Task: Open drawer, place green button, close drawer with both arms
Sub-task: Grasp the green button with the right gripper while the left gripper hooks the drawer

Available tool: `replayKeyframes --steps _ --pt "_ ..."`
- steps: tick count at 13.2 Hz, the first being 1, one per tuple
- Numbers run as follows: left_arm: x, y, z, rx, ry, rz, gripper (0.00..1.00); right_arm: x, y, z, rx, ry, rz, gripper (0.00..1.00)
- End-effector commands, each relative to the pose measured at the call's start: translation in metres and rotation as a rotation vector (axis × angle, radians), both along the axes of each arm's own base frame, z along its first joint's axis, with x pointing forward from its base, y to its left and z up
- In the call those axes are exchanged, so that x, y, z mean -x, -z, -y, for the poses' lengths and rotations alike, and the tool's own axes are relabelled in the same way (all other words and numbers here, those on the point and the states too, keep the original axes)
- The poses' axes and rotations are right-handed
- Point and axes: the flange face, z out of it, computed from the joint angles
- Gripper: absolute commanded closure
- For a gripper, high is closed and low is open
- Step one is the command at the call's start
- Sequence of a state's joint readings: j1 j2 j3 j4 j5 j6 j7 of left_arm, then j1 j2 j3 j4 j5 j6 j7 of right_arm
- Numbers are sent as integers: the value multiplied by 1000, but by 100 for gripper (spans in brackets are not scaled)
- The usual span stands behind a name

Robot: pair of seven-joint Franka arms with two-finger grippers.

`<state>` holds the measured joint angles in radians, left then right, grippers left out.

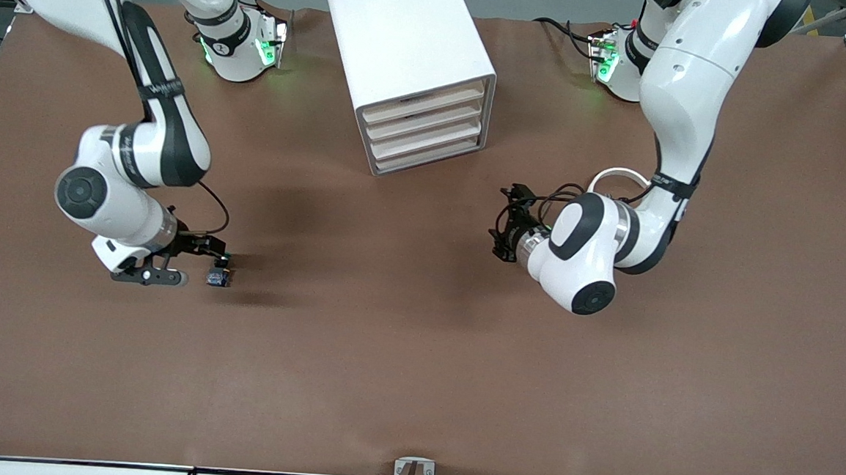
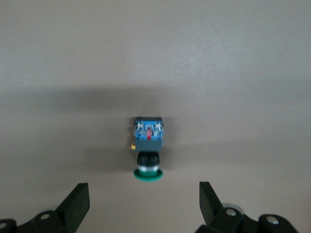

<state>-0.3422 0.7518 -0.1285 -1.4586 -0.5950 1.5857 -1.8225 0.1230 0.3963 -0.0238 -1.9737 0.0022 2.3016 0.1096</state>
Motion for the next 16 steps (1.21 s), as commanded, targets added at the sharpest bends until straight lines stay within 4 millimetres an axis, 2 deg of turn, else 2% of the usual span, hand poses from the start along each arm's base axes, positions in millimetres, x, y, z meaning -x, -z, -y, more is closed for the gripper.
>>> replayKeyframes --steps 1,4,6,8,10,11,13,15,16 --pt "18 18 31 -35 -36 -99 0 -11 24 -2 7 15 -15 0" --pt "42 33 63 -73 -67 -186 0 -12 48 -2 12 12 -41 0" --pt "68 49 90 -163 -87 -268 0 -18 63 -1 13 13 -24 0" --pt "86 69 102 -204 -75 -303 0 -22 72 -3 13 10 -18 0" --pt "108 79 122 -226 -55 -331 0 -23 76 -3 15 8 -19 0" --pt "116 82 129 -234 -43 -337 4 -23 79 -3 18 5 -23 0" --pt "119 85 130 -260 -61 -355 24 -25 86 -2 18 6 -11 0" --pt "122 85 132 -270 -73 -386 26 -24 89 -1 17 6 -9 0" --pt "125 84 132 -275 -63 -398 27 -24 89 -1 17 6 -9 14"
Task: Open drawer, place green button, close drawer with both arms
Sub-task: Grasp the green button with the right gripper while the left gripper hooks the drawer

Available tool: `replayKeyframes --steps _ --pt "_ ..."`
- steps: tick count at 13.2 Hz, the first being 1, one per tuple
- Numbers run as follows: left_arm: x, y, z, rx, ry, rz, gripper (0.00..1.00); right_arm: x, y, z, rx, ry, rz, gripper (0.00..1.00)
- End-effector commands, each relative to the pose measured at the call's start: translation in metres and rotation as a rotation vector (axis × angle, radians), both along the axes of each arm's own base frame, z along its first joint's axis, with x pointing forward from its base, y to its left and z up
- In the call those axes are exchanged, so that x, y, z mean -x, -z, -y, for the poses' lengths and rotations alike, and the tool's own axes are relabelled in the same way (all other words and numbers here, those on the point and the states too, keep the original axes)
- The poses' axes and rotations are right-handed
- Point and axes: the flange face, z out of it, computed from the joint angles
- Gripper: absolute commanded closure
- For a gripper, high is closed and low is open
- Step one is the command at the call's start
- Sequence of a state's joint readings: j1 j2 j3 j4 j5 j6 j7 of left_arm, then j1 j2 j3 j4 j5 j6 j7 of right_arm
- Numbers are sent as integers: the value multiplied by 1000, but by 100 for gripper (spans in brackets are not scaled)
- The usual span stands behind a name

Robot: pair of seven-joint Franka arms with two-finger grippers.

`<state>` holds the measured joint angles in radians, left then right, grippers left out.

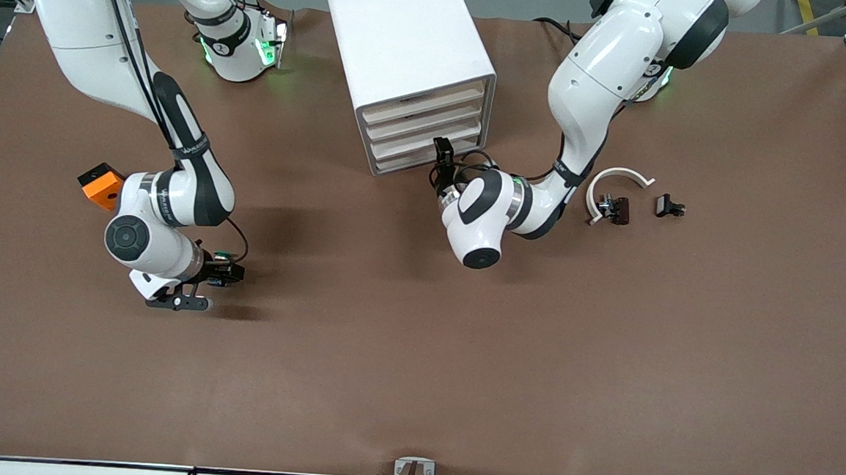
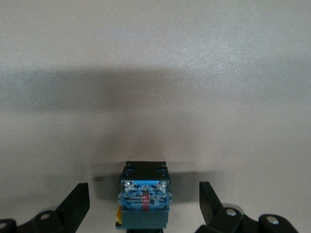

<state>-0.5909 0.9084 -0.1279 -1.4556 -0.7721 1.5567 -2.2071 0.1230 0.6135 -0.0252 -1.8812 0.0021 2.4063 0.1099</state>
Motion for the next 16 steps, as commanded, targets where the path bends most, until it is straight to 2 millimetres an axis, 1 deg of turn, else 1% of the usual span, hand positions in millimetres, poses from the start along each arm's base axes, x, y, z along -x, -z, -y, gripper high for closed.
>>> replayKeyframes --steps 1,3,4,6,7,8,9,10,12,13,15,16 --pt "2 -3 2 -11 -5 -46 35 -6 -1 0 10 7 11 28" --pt "15 -1 13 -13 23 -56 36 -6 -1 1 10 8 11 56" --pt "18 0 15 -14 26 -58 37 -6 -1 1 10 8 11 68" --pt "20 1 16 -21 26 -61 53 -7 -2 2 10 8 13 85" --pt "22 1 18 -20 30 -62 66 -7 -2 2 10 8 13 89" --pt "21 1 18 -19 31 -58 82 -7 -3 2 9 8 14 89" --pt "20 1 18 -16 30 -58 95 -8 -4 2 9 8 16 89" --pt "19 4 15 -19 27 -61 100 -8 -4 3 9 10 16 89" --pt "13 5 10 -25 20 -53 100 -12 -9 2 8 4 23 89" --pt "6 4 5 -19 13 -43 100 -13 -13 2 7 2 31 88" --pt "-20 1 -15 7 -30 -28 100 -16 -21 3 6 2 43 88" --pt "-34 -4 -24 13 -53 -16 100 -18 -33 3 5 3 55 88"
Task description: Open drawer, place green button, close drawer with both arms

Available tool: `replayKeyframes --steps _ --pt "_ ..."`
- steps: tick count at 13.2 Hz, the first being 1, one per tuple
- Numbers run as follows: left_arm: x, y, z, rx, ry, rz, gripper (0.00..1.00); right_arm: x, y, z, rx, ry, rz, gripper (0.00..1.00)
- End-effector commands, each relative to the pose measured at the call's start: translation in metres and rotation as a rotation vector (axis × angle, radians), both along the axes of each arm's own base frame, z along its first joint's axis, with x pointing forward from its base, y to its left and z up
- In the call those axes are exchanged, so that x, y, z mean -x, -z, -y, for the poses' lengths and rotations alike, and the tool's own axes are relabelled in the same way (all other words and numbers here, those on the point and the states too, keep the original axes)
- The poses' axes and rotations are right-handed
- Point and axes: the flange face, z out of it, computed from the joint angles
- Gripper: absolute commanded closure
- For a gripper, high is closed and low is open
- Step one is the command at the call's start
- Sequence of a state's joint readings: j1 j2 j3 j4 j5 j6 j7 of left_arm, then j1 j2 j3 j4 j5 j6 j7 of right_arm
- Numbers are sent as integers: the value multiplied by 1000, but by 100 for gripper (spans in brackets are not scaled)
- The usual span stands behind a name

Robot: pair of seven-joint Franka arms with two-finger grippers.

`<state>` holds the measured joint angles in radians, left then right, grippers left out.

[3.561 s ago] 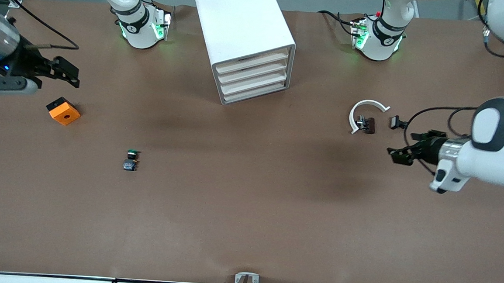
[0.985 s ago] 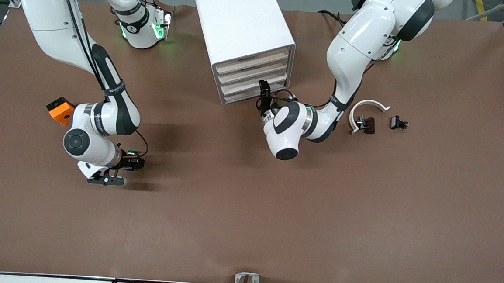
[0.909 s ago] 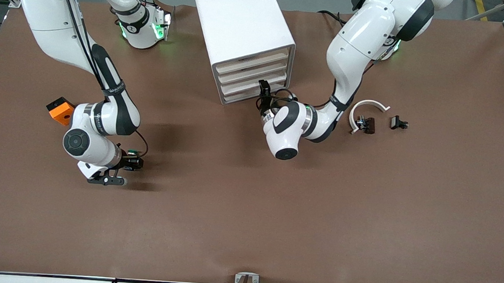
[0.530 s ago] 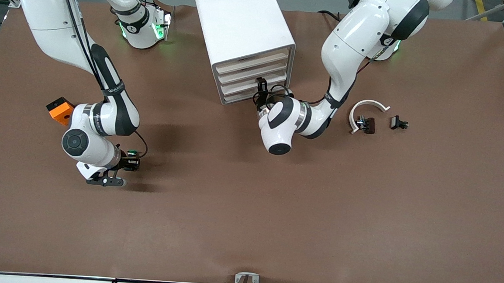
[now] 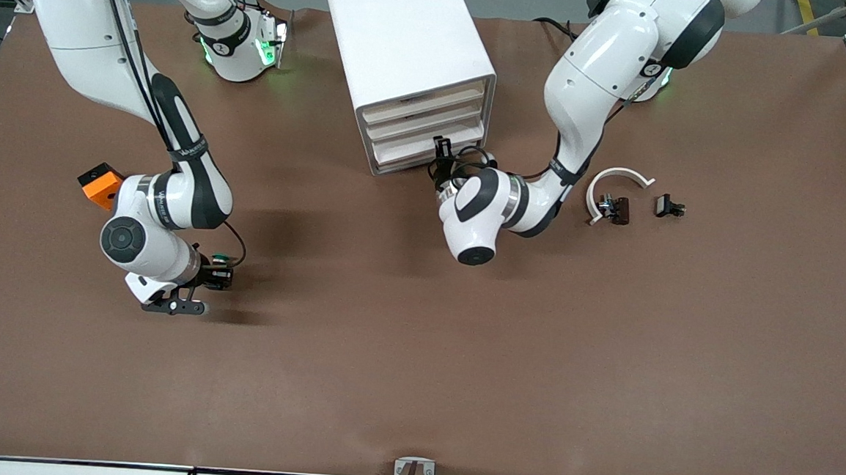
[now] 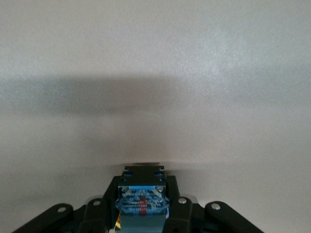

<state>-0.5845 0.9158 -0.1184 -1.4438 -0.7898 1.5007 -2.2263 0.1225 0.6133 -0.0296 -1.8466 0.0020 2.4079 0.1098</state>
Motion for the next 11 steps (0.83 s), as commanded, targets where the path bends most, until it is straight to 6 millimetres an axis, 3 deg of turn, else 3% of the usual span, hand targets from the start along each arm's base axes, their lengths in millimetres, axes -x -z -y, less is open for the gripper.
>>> replayKeyframes --steps 1,5,6,8,9,10,11 --pt "-42 -4 -26 21 -72 40 100 -4 -32 0 7 6 10 88" --pt "-71 -8 -51 8 -117 80 100 4 -87 -6 18 32 -90 88" --pt "-75 -9 -53 10 -122 89 96 8 -101 -11 24 60 -106 88" --pt "-76 -9 -54 39 -108 108 33 19 -132 -35 40 113 -129 88" --pt "-76 -9 -54 53 -96 116 25 26 -145 -50 51 144 -137 88" --pt "-81 -10 -60 54 -106 116 0 34 -158 -68 65 173 -146 88" --pt "-81 -10 -61 54 -107 115 0 41 -167 -85 80 205 -157 88"
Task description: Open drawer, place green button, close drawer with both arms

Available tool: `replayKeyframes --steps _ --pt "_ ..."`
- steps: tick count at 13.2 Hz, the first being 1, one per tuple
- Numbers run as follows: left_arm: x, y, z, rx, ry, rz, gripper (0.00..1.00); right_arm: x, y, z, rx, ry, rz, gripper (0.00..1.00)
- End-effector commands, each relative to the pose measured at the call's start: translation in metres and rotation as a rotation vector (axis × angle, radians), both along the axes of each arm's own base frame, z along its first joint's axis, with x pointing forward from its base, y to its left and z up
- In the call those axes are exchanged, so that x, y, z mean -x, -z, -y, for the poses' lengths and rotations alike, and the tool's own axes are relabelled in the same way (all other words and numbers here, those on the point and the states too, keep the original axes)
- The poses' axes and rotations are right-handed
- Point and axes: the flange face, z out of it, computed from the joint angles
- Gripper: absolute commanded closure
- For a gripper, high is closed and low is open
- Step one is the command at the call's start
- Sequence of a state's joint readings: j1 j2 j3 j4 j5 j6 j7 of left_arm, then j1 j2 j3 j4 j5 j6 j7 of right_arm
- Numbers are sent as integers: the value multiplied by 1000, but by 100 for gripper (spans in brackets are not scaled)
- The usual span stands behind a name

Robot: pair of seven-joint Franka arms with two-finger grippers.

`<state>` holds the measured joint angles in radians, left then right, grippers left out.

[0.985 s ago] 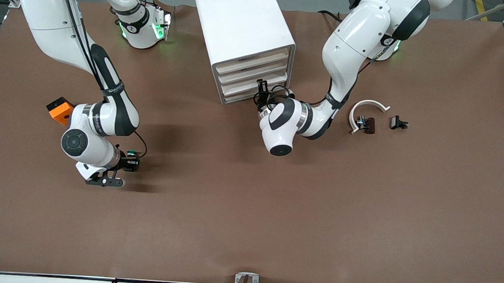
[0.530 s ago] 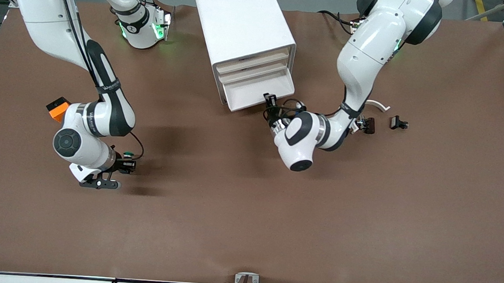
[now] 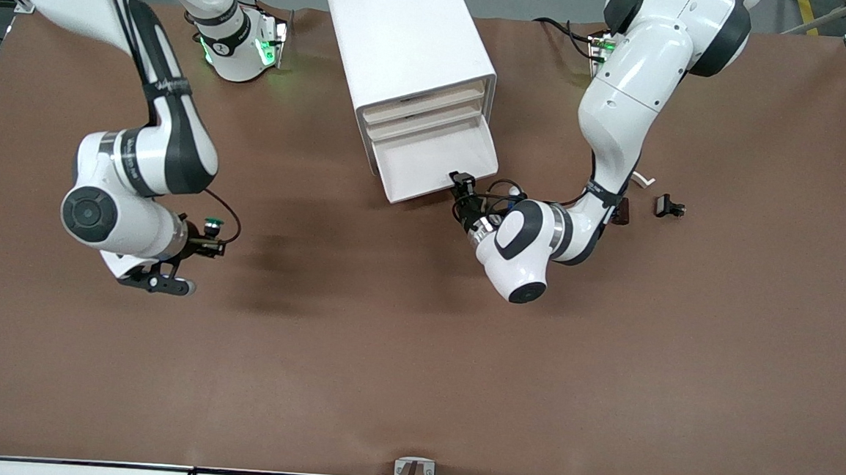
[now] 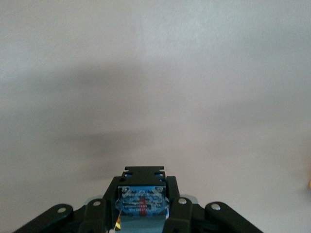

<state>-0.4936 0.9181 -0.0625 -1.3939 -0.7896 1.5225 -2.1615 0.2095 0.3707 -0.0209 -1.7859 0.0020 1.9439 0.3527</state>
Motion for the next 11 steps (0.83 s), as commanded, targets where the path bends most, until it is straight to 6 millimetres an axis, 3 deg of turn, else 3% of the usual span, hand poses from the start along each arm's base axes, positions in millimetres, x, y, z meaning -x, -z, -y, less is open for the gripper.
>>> replayKeyframes --steps 1,5,7,9,11 --pt "-8 -3 -4 10 5 20 0 22 -31 -45 58 87 -17 88" --pt "-46 -36 -18 -73 113 216 0 54 -60 -138 160 257 -39 88" --pt "-62 -55 -31 -108 195 320 0 75 -60 -184 192 356 -10 88" --pt "-75 -97 -50 -148 303 439 0 93 -62 -221 204 471 12 85" --pt "-82 -122 -71 -135 441 497 0 105 -62 -251 171 605 13 86"
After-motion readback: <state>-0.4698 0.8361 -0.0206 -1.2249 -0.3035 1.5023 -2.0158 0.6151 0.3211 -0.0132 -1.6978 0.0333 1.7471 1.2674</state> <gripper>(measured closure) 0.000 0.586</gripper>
